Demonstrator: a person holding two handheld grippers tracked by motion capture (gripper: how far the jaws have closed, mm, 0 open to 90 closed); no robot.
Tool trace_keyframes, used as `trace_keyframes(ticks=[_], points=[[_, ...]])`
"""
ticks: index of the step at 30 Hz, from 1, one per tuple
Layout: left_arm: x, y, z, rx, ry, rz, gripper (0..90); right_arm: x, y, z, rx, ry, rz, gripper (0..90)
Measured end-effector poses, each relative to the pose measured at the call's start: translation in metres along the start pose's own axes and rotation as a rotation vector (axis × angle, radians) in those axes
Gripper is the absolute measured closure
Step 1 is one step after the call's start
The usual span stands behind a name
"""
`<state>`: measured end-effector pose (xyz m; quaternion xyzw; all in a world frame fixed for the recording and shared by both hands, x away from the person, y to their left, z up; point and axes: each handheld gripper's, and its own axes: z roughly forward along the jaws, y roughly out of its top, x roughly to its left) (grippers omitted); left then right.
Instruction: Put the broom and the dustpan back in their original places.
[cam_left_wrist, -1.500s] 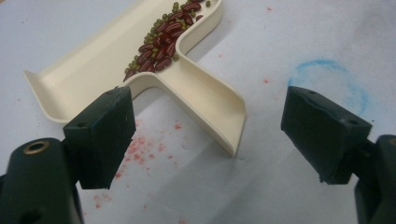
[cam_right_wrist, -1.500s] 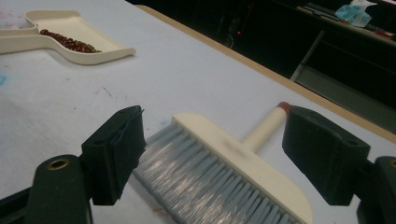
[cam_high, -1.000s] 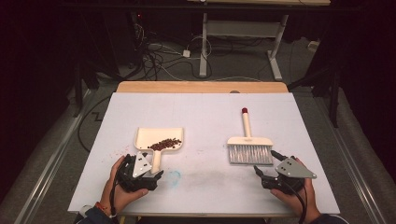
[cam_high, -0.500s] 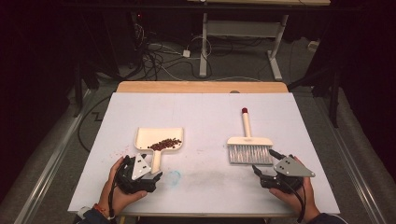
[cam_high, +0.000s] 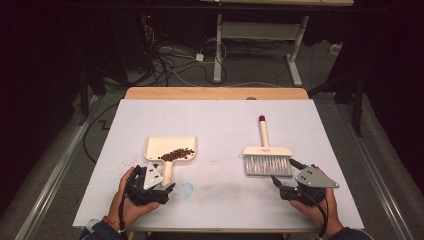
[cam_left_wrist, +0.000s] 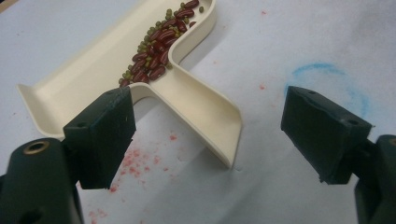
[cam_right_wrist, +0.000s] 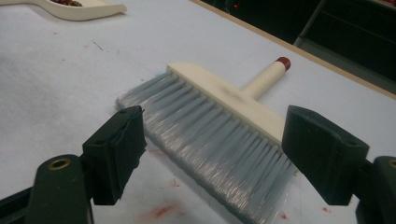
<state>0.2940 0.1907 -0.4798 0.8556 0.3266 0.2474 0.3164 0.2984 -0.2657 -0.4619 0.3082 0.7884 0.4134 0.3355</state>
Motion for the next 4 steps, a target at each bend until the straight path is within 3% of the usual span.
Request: trace_keyframes(ticks=[4], points=[[0.0004,0.0002,-0.0004,-0.003,-0.001,-0.002,17.8,0.0004,0.0003,0.0009,0.007,-0.004,-0.003,21.7]])
